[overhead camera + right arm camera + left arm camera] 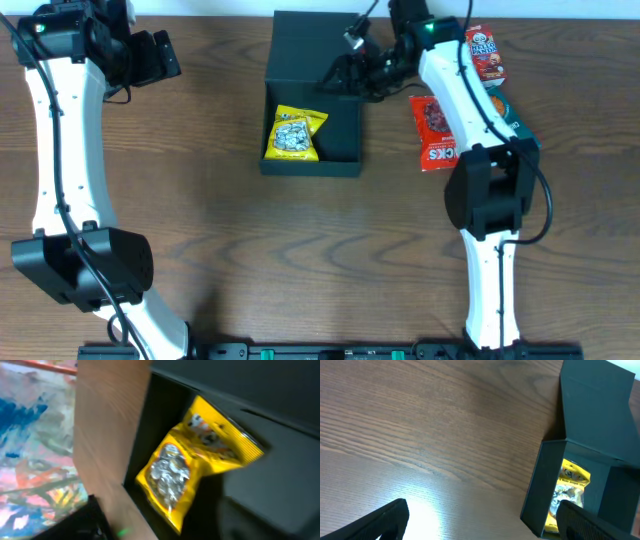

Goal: Pack container

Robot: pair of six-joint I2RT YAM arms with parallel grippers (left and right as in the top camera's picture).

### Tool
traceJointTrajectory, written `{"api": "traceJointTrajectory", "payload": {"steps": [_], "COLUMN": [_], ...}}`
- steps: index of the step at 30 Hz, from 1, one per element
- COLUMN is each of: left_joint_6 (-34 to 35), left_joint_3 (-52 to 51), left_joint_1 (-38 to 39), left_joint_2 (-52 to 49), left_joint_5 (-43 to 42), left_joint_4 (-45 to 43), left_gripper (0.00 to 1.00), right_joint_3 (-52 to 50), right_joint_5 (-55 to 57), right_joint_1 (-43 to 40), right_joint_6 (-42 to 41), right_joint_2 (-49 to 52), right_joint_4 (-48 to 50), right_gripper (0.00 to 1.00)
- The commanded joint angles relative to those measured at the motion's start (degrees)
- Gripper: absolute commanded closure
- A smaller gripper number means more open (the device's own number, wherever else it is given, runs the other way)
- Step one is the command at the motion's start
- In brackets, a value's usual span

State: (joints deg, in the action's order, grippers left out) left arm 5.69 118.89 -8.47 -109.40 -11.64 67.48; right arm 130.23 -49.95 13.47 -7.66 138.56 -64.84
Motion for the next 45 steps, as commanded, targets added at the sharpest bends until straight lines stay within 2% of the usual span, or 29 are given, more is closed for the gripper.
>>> {"api": "traceJointTrajectory", "payload": {"steps": [1,2,3,6,13,28,38,45], "left_joint_6": [-1.0,-1.0,-1.0,-1.0,-0.8,-0.8,-0.8,-0.8], "left_joint_3": [0.1,0.1,0.1,0.1,0.1,0.1,0.1,0.1], "left_joint_1": [-0.2,-0.2,-0.2,-0.2,-0.2,-0.2,-0.2,-0.2], "left_joint_2": [-0.4,-0.4,-0.4,-0.4,-0.4,-0.4,-0.4,-0.4], "left_joint_5": [0.2,0.2,0.2,0.2,0.2,0.2,0.2,0.2], "left_joint_4": [0.2,0.2,0.2,0.2,0.2,1.0,1.1,1.3], "left_gripper": [0.05,0.05,0.05,0.05,0.05,0.05,0.05,0.05], "right_joint_3": [0.8,0.8,0.8,0.8,0.8,0.8,0.8,0.8], "right_joint_5": [0.7,1.7,4.0,14.6,29.6,28.3,25.5,24.3], "right_joint_1": [1.7,2.6,3.4,6.4,12.5,14.2,14.4,14.7], "right_joint_6": [2.1,3.7,4.4,4.8,4.3,3.8,6.1,8.2], "right_joint_2": [-2.0,-1.9,-1.9,-1.9,0.0,9.2,9.3,9.3], "right_joint_4": [-1.7,-3.0,-4.2,-7.4,-7.3,-3.8,3.0,3.4], "right_gripper": [0.81,0.96,0.99,0.99,0.99,0.99,0.98,0.99]}}
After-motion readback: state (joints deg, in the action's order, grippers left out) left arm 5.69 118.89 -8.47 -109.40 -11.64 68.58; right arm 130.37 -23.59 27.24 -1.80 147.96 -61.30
